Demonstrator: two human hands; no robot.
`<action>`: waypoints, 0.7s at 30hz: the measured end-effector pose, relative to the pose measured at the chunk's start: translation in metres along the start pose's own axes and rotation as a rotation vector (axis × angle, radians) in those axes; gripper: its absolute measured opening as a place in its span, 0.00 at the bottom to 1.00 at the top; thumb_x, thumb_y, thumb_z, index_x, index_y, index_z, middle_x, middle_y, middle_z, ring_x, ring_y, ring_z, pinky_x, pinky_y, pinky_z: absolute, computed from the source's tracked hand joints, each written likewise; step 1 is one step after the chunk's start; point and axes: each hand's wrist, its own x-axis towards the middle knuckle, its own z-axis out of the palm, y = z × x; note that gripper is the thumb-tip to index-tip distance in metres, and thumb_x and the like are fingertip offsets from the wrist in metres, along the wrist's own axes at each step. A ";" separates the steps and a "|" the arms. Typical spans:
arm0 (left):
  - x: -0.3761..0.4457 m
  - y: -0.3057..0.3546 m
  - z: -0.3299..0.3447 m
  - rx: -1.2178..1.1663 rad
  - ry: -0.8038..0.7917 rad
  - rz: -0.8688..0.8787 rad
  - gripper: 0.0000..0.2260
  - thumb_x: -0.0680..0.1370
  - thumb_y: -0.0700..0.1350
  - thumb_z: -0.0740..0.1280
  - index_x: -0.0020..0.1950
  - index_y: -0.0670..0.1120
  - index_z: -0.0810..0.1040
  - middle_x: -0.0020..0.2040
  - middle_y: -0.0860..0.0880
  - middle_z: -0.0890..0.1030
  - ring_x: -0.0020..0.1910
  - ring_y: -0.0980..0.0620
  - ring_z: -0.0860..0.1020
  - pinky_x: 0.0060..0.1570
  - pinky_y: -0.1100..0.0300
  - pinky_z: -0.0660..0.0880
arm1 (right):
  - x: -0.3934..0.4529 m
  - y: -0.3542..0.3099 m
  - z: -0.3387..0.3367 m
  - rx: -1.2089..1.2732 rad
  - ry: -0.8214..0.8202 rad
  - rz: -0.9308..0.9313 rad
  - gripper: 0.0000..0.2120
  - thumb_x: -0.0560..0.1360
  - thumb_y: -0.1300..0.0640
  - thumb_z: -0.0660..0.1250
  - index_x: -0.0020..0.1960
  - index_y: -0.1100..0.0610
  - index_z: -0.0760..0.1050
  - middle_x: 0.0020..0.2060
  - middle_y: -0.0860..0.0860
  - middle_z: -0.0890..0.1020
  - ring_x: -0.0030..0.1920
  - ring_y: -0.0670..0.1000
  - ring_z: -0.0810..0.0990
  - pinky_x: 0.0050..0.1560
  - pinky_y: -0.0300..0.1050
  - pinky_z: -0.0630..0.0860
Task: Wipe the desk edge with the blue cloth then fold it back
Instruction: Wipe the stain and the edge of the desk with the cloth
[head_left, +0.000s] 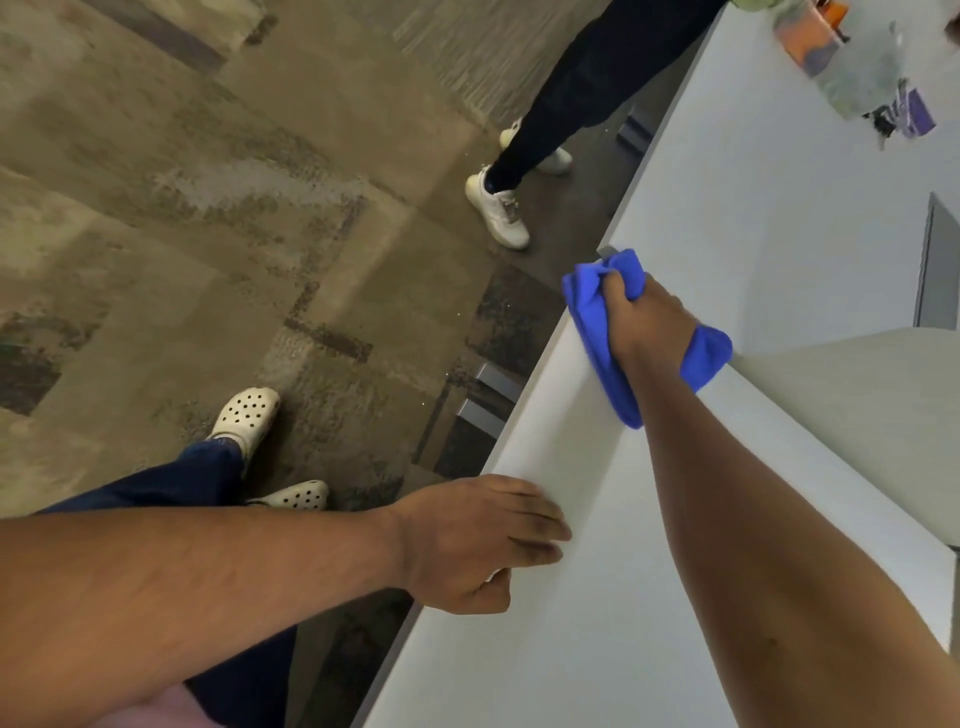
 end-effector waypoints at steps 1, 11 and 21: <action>0.000 0.000 0.000 0.018 -0.006 0.002 0.26 0.79 0.51 0.57 0.74 0.45 0.79 0.78 0.46 0.75 0.79 0.49 0.68 0.84 0.52 0.53 | 0.002 -0.008 0.003 -0.012 -0.011 -0.017 0.28 0.78 0.34 0.47 0.47 0.53 0.77 0.40 0.51 0.82 0.43 0.58 0.80 0.55 0.57 0.77; 0.000 0.002 -0.003 0.053 -0.041 0.006 0.24 0.79 0.49 0.62 0.75 0.48 0.77 0.79 0.49 0.73 0.80 0.49 0.67 0.83 0.52 0.52 | -0.029 -0.035 0.013 -0.035 -0.063 -0.265 0.23 0.80 0.49 0.56 0.71 0.55 0.73 0.76 0.55 0.72 0.77 0.60 0.68 0.79 0.59 0.61; -0.004 0.002 0.005 0.103 0.040 0.027 0.26 0.75 0.48 0.62 0.72 0.44 0.79 0.76 0.44 0.76 0.76 0.46 0.71 0.81 0.49 0.59 | -0.076 0.006 -0.001 -0.024 -0.243 -0.937 0.19 0.75 0.43 0.60 0.53 0.57 0.80 0.52 0.52 0.82 0.65 0.58 0.77 0.80 0.60 0.58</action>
